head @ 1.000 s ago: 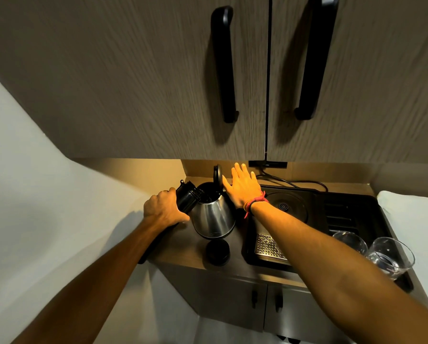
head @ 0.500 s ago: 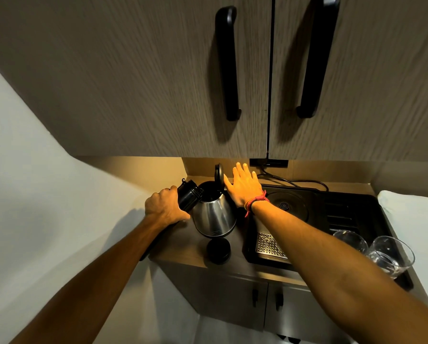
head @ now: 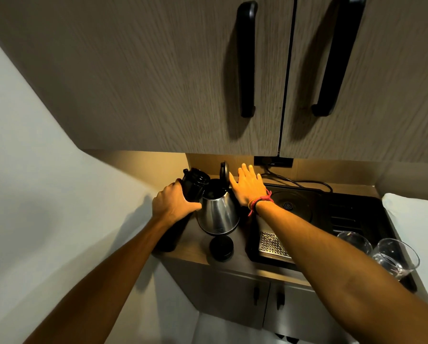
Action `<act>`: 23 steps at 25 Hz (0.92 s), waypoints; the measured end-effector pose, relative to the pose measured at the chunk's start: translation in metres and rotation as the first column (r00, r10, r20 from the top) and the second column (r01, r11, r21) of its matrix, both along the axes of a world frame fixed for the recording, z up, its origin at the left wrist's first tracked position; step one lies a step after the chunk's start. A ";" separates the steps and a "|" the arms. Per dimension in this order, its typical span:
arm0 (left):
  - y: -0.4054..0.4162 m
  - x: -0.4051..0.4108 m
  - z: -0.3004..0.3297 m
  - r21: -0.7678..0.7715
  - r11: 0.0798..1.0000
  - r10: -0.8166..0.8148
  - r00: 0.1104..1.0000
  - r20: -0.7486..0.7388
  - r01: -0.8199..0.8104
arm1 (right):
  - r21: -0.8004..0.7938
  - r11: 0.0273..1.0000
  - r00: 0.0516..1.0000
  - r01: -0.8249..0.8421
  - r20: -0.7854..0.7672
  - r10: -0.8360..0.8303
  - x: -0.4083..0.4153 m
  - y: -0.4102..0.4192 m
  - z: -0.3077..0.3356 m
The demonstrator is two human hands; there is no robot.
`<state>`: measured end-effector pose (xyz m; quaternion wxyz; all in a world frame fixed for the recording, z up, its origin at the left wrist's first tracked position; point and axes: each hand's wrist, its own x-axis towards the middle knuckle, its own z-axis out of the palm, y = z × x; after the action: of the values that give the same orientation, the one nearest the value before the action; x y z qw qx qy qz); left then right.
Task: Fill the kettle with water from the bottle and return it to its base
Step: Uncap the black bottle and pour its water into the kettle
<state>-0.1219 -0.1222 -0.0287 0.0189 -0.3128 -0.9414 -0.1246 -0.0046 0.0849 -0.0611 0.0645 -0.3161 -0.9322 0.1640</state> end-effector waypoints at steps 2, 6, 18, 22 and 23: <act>-0.006 0.001 -0.010 0.180 0.980 0.073 0.992 0.099 -0.090 | -0.010 1.000 0.999 -0.008 0.035 0.008 0.000 -0.001 0.000; -0.023 0.001 -0.037 0.489 0.853 0.068 0.968 0.240 -0.182 | 0.022 0.999 0.997 -0.036 0.069 0.034 -0.002 -0.006 0.004; -0.066 -0.009 -0.056 0.614 0.757 -0.046 0.920 0.390 -0.223 | -0.045 0.999 0.999 0.015 0.035 -0.014 -0.029 -0.036 0.006; -0.059 0.006 -0.019 0.590 0.806 0.163 0.976 -0.148 -0.045 | 0.023 1.000 0.997 0.012 0.077 -0.014 -0.031 -0.044 -0.003; -0.049 0.012 -0.011 0.551 0.831 0.131 0.935 -0.330 0.078 | 0.032 0.999 0.999 -0.005 0.040 0.004 -0.029 -0.044 -0.006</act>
<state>-0.1101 -0.1715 -0.0395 0.2800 -0.2974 -0.8495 -0.3340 -0.0336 0.0409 -0.0673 0.0505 -0.3163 -0.9365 0.1426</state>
